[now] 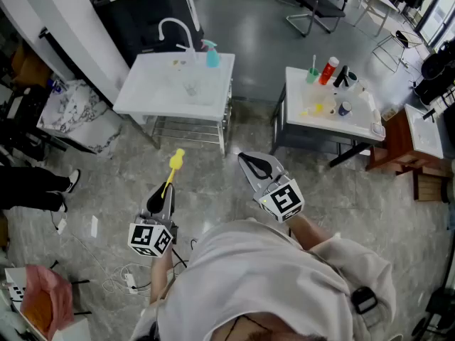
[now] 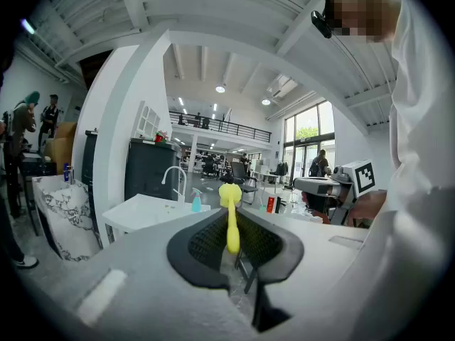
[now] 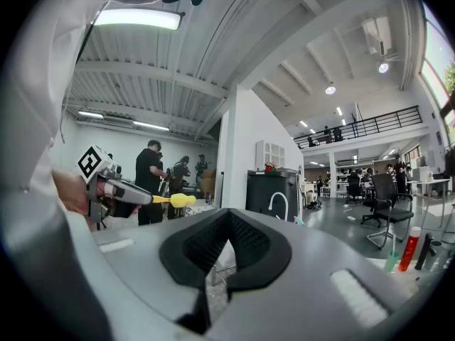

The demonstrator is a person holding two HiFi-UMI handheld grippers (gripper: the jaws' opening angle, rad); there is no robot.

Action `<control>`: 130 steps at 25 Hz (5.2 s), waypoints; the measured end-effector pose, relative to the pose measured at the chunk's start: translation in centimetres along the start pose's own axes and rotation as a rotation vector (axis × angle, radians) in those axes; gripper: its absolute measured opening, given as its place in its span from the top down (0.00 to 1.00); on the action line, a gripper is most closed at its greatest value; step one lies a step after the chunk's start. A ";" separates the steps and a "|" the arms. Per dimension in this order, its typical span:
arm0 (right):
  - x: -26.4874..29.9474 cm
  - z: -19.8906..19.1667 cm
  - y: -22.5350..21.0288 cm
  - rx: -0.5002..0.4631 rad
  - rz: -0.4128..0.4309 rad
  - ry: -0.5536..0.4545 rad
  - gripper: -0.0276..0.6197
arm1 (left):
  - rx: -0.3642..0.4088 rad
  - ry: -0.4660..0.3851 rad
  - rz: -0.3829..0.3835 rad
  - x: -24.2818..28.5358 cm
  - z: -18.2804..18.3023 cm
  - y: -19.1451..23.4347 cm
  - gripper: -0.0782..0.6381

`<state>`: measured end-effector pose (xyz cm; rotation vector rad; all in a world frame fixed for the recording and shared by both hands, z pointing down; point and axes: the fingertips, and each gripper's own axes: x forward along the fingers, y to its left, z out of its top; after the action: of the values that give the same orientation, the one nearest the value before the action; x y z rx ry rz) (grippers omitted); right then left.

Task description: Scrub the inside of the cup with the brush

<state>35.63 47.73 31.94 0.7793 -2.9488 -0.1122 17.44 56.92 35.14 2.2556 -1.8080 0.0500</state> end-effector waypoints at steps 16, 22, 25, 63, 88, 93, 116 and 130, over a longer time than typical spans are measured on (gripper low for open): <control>-0.5 -0.5 -1.9 0.027 0.029 -0.016 0.95 | 0.004 0.005 0.023 1.8 0.1 -1.4 0.83; -0.7 -0.9 -3.2 0.027 0.057 -0.017 0.95 | -0.004 0.002 0.052 2.8 0.1 -2.5 0.84; -0.6 -1.0 -3.7 0.018 0.071 -0.017 0.95 | -0.007 -0.004 0.063 3.4 0.1 -2.9 0.84; 19.8 -2.2 -10.8 0.023 0.000 0.036 0.95 | -0.050 0.000 -0.016 17.5 3.8 14.5 0.84; 36.1 -5.3 -20.0 0.061 0.064 0.092 0.95 | -0.086 0.026 0.007 31.1 5.5 25.2 0.84; 40.3 -4.7 -20.2 0.044 0.026 0.102 0.95 | -0.090 0.036 -0.054 33.2 6.2 28.7 0.84; 50.3 -6.4 -22.5 0.056 -0.077 0.167 0.95 | -0.107 0.100 -0.213 40.2 6.8 36.9 0.83; 53.5 -10.3 -27.0 0.085 0.036 0.186 0.95 | -0.092 0.092 -0.105 44.5 7.6 37.3 0.83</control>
<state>3.63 -2.66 43.28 0.7051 -2.8047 0.0847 -9.28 5.33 42.23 2.2424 -1.6099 0.0494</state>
